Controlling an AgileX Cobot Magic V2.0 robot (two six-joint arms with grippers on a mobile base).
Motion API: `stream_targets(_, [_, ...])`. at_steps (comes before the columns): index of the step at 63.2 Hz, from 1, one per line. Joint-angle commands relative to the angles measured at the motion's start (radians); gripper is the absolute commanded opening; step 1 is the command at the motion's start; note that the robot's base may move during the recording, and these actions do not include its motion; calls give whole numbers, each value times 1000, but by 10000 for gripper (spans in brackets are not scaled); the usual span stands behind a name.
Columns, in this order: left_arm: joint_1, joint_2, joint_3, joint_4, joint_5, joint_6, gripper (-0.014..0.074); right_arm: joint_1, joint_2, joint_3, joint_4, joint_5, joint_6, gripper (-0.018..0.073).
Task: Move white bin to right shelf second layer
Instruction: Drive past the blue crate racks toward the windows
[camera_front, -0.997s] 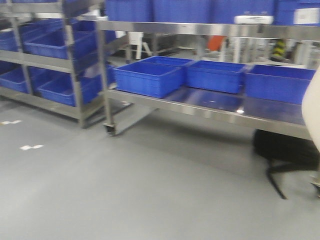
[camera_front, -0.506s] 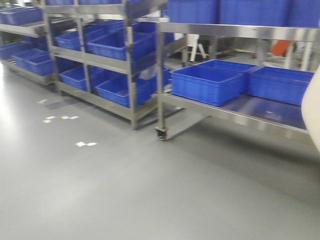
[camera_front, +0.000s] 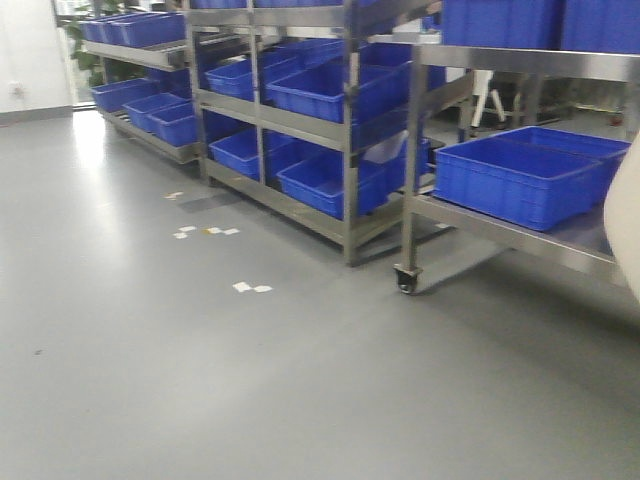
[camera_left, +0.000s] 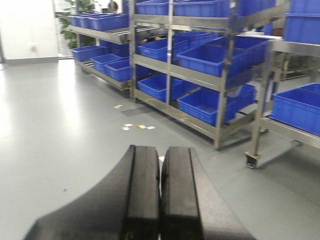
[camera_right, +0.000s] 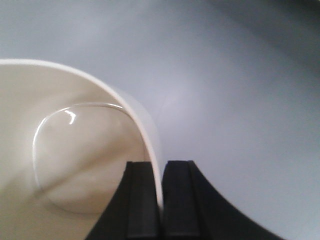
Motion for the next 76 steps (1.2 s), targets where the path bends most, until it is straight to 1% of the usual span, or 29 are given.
stream_targets(1, [-6, -15, 27, -5, -83, -5, 85, -4, -1, -29, -2, -81, 2, 67])
stream_targets(76, [-6, -15, 27, -5, -83, -5, 85, -4, -1, -29, -2, -81, 2, 67])
